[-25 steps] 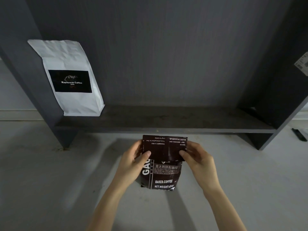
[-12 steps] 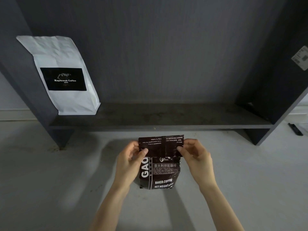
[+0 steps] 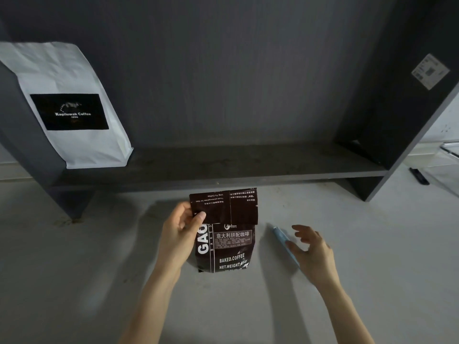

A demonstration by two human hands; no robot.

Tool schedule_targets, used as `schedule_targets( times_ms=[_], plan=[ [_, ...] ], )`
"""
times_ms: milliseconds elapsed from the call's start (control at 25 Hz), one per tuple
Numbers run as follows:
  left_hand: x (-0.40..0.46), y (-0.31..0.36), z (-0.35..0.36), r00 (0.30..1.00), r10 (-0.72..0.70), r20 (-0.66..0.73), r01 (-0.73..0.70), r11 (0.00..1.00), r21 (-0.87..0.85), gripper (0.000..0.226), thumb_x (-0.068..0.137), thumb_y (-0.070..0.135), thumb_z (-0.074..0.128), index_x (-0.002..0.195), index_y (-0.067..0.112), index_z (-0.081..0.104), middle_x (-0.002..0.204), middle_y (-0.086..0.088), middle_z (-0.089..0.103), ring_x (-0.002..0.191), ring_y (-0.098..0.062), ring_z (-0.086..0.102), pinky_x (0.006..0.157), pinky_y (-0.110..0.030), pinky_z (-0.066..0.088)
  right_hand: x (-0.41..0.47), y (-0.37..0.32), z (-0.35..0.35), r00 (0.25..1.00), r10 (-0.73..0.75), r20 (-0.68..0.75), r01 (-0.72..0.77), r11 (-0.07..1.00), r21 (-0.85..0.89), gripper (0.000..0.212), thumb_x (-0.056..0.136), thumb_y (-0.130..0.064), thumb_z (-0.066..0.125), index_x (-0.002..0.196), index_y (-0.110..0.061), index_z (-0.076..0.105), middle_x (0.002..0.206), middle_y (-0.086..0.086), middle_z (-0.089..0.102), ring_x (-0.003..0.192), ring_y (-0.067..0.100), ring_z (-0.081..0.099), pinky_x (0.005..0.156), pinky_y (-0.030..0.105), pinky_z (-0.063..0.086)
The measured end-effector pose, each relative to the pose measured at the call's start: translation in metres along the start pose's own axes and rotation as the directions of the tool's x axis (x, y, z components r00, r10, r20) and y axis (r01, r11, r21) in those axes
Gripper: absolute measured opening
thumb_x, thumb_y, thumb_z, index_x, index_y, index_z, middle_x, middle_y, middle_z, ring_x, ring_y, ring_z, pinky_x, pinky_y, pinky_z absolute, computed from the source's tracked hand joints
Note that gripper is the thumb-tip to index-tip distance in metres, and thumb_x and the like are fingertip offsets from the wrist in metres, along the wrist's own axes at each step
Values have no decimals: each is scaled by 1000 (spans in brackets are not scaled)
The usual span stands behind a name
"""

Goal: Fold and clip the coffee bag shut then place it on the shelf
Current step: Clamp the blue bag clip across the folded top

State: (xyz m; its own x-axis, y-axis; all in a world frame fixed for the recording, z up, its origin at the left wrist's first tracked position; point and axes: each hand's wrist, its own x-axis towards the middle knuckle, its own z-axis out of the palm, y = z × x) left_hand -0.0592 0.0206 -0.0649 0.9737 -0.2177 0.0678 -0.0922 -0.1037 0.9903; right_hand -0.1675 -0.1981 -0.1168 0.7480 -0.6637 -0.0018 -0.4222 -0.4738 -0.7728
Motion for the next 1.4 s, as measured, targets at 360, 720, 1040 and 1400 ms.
schedule_targets(
  times_ms=[360, 720, 1040, 1400],
  plan=[
    [-2, -2, 0, 1000, 12, 3, -12, 1000, 9, 15, 84, 12, 56, 79, 26, 57, 87, -5, 68, 83, -16, 61, 77, -30, 45, -6, 25, 15, 990, 135, 37, -129, 983, -134, 36, 77, 0, 51, 109, -14, 59, 109, 18, 58, 102, 35, 53, 86, 41, 47],
    [-6, -1, 7, 986, 144, -80, -150, 986, -75, 44, 81, -1, 56, 96, 37, 43, 99, 17, 59, 87, 4, 62, 72, -5, 47, -8, 5, 1, 996, 90, 10, -90, 996, -2, 33, 77, 3, 52, 104, -13, 62, 102, 17, 64, 84, 27, 57, 69, 25, 37],
    [-5, 3, 4, 979, 204, -26, -204, 979, 18, 40, 81, -3, 56, 86, 36, 47, 95, 14, 59, 78, 10, 60, 64, -5, 47, -9, -73, -33, 960, -264, -94, 275, 950, 148, 35, 78, -5, 62, 95, -35, 57, 86, -18, 56, 78, -7, 54, 61, 8, 40],
    [-10, 8, -4, 982, 189, 26, -190, 981, 31, 8, 87, 29, 50, 86, 31, 58, 90, 11, 66, 84, 0, 62, 70, -10, 47, -29, -103, -26, 840, -533, 102, 516, 843, 150, 32, 76, -3, 64, 99, -25, 67, 88, -20, 60, 83, -6, 56, 67, 3, 39]
  ],
)
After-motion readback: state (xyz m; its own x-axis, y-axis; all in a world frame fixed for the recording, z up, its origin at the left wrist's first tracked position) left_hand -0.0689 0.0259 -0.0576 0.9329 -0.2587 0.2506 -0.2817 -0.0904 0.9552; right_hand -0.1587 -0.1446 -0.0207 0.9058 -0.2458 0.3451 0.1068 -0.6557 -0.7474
